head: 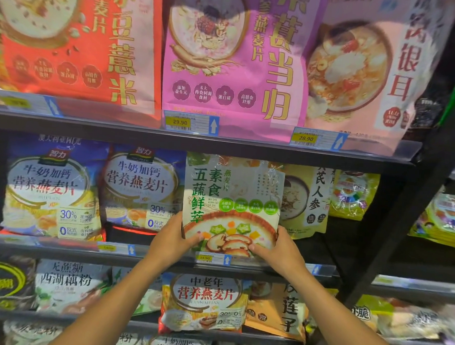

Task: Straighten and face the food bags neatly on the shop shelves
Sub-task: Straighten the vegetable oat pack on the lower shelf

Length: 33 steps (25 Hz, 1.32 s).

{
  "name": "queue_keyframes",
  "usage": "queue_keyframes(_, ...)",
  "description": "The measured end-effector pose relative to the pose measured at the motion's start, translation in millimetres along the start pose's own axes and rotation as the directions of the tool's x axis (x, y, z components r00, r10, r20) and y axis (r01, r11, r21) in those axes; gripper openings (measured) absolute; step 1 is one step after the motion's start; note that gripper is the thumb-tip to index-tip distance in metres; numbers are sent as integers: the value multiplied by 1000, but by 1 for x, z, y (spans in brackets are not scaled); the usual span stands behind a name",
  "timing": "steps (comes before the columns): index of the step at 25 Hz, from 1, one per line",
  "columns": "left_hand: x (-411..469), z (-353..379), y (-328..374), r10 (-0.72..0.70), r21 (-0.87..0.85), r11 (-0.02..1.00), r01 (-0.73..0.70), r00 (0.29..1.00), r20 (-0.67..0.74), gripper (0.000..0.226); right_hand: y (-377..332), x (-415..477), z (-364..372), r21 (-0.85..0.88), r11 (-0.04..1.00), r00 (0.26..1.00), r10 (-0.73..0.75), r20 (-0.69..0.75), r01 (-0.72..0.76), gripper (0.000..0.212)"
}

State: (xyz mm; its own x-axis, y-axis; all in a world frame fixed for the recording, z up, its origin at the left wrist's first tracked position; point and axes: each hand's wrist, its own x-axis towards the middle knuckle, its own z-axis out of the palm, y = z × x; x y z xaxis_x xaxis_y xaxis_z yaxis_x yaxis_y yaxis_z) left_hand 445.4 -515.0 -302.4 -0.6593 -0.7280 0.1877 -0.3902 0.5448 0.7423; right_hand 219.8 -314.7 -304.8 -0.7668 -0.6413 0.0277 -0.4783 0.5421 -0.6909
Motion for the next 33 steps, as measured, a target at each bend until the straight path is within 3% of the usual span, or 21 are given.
queue_keyframes(6,-29,3,10,-16,58,998,22,994,-108,82,9,-24,-18,-89,995,998,-54,-36,50,103)
queue_keyframes(9,-54,10,18,-43,239,967,86,983,-179,96,18,-44,-32,-112,986,991,-128,-40,123,96)
queue_keyframes(13,-93,32,39,165,501,865,-28,959,-231,95,34,-79,-58,-203,944,954,-284,-91,261,83)
queue_keyframes(18,-137,83,91,315,608,777,-165,938,-148,92,77,-128,-108,-366,849,882,-453,-133,381,73)
queue_keyframes(26,-184,194,194,481,646,649,-402,875,61,90,178,-194,-208,-542,789,859,-464,-217,289,70)
queue_keyframes(33,-202,286,296,563,521,652,-551,812,154,92,259,-229,-296,-565,819,872,-346,-345,101,73)
